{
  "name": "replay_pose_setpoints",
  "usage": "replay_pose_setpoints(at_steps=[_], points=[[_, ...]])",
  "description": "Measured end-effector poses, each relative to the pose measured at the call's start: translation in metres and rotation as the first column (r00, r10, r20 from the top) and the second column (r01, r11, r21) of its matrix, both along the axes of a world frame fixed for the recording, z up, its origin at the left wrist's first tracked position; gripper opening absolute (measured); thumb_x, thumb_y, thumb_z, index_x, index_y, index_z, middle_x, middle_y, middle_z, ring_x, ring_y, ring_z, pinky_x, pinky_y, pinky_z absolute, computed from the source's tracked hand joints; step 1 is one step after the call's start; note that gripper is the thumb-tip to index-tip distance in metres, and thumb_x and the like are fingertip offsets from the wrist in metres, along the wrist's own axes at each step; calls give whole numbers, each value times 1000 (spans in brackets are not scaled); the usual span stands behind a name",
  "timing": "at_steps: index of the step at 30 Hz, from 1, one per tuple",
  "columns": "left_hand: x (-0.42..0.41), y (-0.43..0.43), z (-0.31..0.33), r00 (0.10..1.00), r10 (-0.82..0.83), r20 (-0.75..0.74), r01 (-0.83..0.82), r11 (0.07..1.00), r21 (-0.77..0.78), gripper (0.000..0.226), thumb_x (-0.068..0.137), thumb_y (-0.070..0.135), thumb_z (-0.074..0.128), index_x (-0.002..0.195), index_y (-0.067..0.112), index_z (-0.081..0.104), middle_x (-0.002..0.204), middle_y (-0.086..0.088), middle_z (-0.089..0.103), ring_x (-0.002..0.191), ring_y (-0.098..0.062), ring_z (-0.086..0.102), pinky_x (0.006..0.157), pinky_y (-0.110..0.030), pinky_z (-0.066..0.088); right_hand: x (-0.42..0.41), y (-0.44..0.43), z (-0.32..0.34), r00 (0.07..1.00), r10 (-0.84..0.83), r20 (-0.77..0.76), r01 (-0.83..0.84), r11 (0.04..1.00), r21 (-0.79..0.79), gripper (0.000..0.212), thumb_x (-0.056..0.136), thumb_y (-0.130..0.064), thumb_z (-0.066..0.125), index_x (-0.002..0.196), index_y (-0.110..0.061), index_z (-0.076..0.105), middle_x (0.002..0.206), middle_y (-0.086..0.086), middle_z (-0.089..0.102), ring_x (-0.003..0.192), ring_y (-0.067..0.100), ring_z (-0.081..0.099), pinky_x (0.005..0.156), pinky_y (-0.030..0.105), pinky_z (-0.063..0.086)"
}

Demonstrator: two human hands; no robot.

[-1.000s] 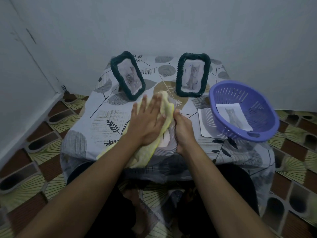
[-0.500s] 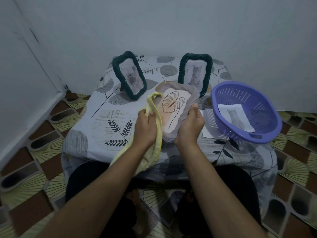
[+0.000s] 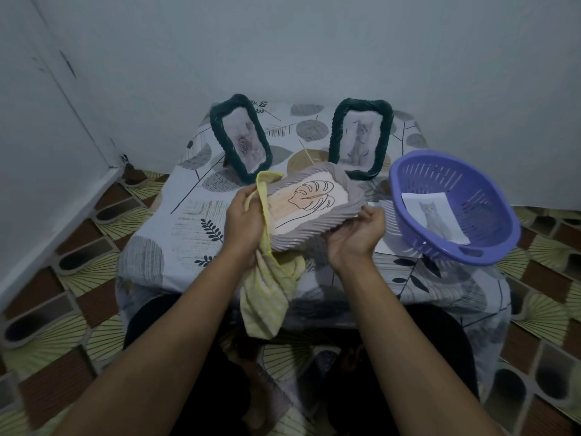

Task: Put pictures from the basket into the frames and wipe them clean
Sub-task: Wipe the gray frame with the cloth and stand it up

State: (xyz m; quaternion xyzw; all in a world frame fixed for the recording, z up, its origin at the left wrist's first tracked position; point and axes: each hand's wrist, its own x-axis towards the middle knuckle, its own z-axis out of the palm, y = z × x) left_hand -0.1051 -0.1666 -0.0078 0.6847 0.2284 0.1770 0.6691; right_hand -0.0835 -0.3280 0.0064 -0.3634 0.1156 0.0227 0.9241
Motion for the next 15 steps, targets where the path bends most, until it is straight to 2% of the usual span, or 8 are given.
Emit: replay_pose_setpoints(at_steps=[2, 3, 5, 7, 9, 12, 15], points=[[0, 14, 2, 997, -77, 5, 76, 993, 95, 17, 101, 30, 54, 109, 34, 68, 106, 15, 67, 103, -10, 63, 98, -39, 51, 4, -14, -1, 989, 139, -53, -143, 986, -81, 55, 95, -46, 33, 120, -6, 62, 110, 17, 69, 99, 32, 65, 83, 40, 54], [-1, 19, 3, 993, -114, 8, 111, 980, 165, 19, 101, 29, 55, 114, 30, 69, 108, 15, 67, 105, -9, 63, 98, -35, 50, 4, -18, 0, 974, 211, -85, -220, 969, -114, 61, 94, -49, 36, 130, -4, 58, 121, 21, 67, 110, 37, 63, 93, 46, 52], [-1, 26, 1, 986, -166, 0, 159, 949, 273, 24, 100, 32, 58, 120, 27, 70, 115, 10, 69, 110, -10, 61, 98, -32, 48, 3, -24, 3, 929, 338, -148, -362, 915, -180, 54, 96, -37, 41, 131, 0, 58, 124, 24, 66, 112, 39, 63, 102, 50, 47], [1, 30, 1, 980, -196, -21, 192, 921, 340, 27, 99, 36, 59, 122, 30, 69, 119, 10, 69, 112, -9, 60, 98, -31, 47, 2, -28, 2, 891, 409, -197, -445, 871, -208, 40, 95, -15, 42, 127, 3, 58, 121, 24, 67, 111, 39, 65, 99, 48, 52], [3, 34, 0, 974, -222, -41, 219, 889, 401, 28, 98, 37, 59, 124, 31, 69, 122, 9, 69, 114, -7, 60, 102, -31, 46, 0, -32, -1, 859, 459, -227, -501, 845, -189, 43, 91, -8, 42, 129, 5, 57, 123, 26, 66, 115, 40, 63, 97, 48, 54], [5, 38, 0, 959, -274, -72, 276, 847, 455, 30, 98, 39, 59, 126, 31, 68, 130, 7, 66, 120, -8, 57, 107, -31, 43, 0, -34, -5, 847, 482, -225, -521, 838, -165, 43, 97, -25, 42, 128, 0, 60, 124, 26, 65, 113, 41, 63, 100, 50, 50], [6, 35, -4, 961, -262, -91, 270, 805, 529, 33, 100, 39, 55, 131, 31, 65, 135, 2, 63, 127, -15, 55, 108, -30, 40, 2, -26, -9, 870, 455, -192, -488, 852, -192, 55, 105, -48, 35, 130, -6, 61, 123, 22, 67, 113, 37, 65, 97, 49, 52]])
